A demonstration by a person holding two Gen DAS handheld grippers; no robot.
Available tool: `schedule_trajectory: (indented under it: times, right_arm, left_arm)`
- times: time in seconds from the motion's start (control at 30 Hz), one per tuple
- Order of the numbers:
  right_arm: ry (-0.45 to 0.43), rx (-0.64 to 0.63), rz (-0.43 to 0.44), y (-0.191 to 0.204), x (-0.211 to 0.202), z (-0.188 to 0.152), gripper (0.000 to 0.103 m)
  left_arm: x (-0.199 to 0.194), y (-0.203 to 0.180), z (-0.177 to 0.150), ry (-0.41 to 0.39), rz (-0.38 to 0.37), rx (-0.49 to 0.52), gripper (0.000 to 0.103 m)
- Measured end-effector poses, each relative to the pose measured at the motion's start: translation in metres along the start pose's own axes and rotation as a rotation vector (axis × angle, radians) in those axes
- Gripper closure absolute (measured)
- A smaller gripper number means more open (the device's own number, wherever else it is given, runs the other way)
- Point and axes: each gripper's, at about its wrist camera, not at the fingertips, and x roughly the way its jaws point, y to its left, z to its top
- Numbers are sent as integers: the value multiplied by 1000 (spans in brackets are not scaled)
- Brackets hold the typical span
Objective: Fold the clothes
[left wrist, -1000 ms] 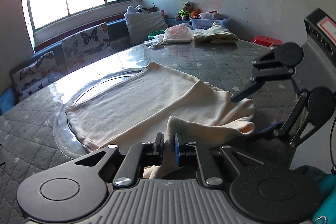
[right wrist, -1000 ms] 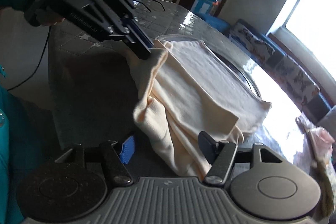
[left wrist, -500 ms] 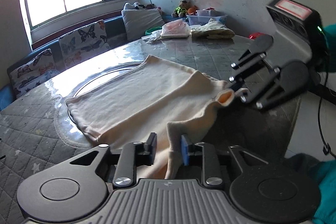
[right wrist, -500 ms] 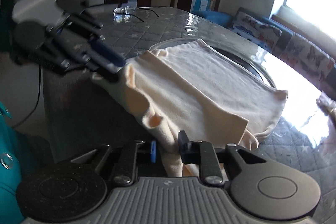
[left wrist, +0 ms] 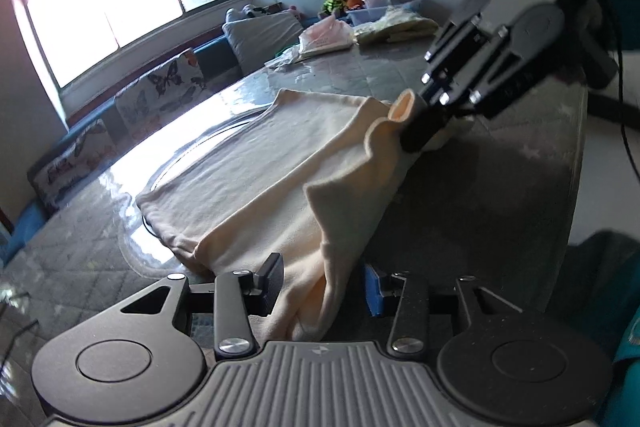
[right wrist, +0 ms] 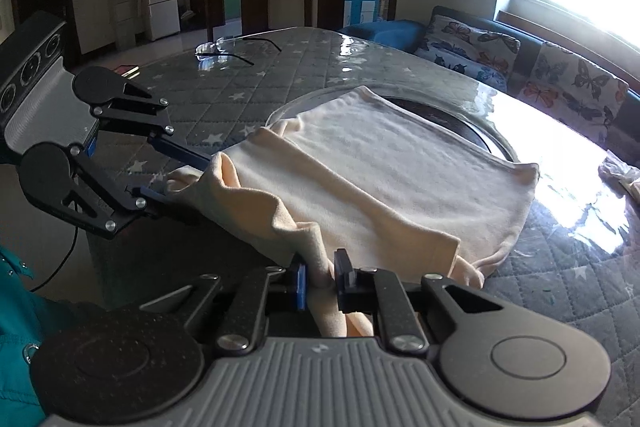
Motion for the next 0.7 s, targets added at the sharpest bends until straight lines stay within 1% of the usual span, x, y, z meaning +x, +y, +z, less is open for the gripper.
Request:
schedule_trajectory:
  times: [0.03,0.07,0.1,0.2,0.47,0.7]
  right_arm:
    - [-1,1,-4,0,0,0,93]
    - [-3,1,-8,1,-1,0,93]
    - [-4,-2,-12,2,-1,-1,93]
    - [-19,-16,-25,7,-4,-1,94]
    - [-52,-50,-23,20,-22,3,95]
    - [-53,-95,28,44,-54,4,95]
  left_arm:
    - [1,-1,-1,6,6,16,67]
    - [3,-2,-2,17,17,27,80]
    - [6,-3,-3,30,30,32,88]
    - [4,1,-2,26,34,6,95]
    - [-16,6,3,-8,41,-32,97]
    - [-50,2,0,-26,13,-39,96]
